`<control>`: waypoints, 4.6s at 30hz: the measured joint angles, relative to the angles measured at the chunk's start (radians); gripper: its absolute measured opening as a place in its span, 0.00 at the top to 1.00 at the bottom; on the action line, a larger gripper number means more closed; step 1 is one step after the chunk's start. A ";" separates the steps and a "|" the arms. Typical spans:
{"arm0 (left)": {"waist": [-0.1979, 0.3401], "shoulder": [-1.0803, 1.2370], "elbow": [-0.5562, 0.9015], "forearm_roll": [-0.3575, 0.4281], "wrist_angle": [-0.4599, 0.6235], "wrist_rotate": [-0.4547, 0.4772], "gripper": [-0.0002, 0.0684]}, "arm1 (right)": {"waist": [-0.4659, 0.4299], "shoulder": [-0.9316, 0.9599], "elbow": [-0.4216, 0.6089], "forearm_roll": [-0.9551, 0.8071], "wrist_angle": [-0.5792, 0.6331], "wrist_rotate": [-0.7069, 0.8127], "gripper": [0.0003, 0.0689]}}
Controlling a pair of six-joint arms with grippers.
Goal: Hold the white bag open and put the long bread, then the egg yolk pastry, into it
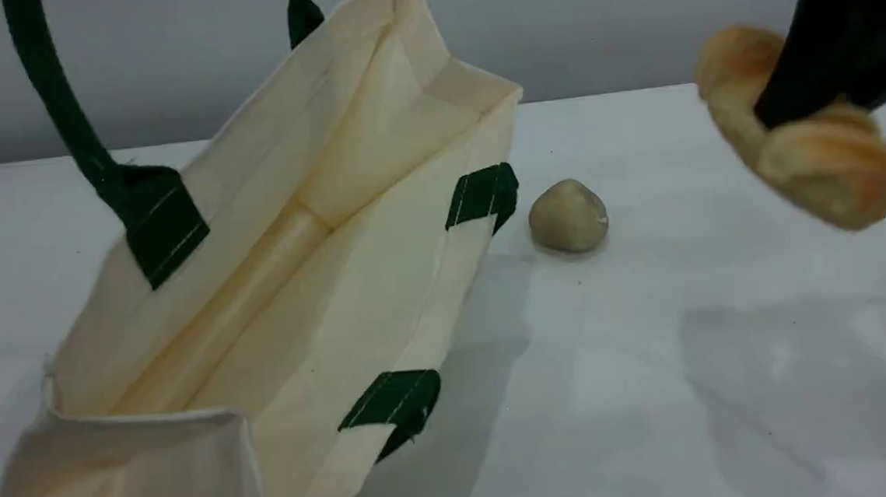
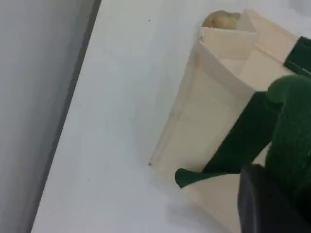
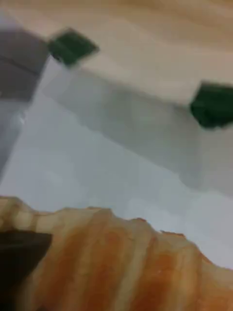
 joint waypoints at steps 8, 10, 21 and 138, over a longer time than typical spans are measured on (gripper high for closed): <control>0.000 0.000 0.000 0.000 0.000 0.000 0.88 | 0.058 -0.102 0.000 0.241 0.100 -0.075 0.85; 0.000 0.000 0.000 -0.001 0.000 0.000 0.88 | 0.111 -0.099 0.000 0.302 0.072 -0.095 0.85; 0.000 -0.004 0.000 -0.078 0.000 0.034 0.88 | 0.251 -0.032 0.001 0.373 -0.048 -0.095 0.86; 0.000 -0.029 0.000 0.020 0.000 -0.036 0.88 | 0.012 0.625 -0.697 -0.276 -0.001 0.044 0.18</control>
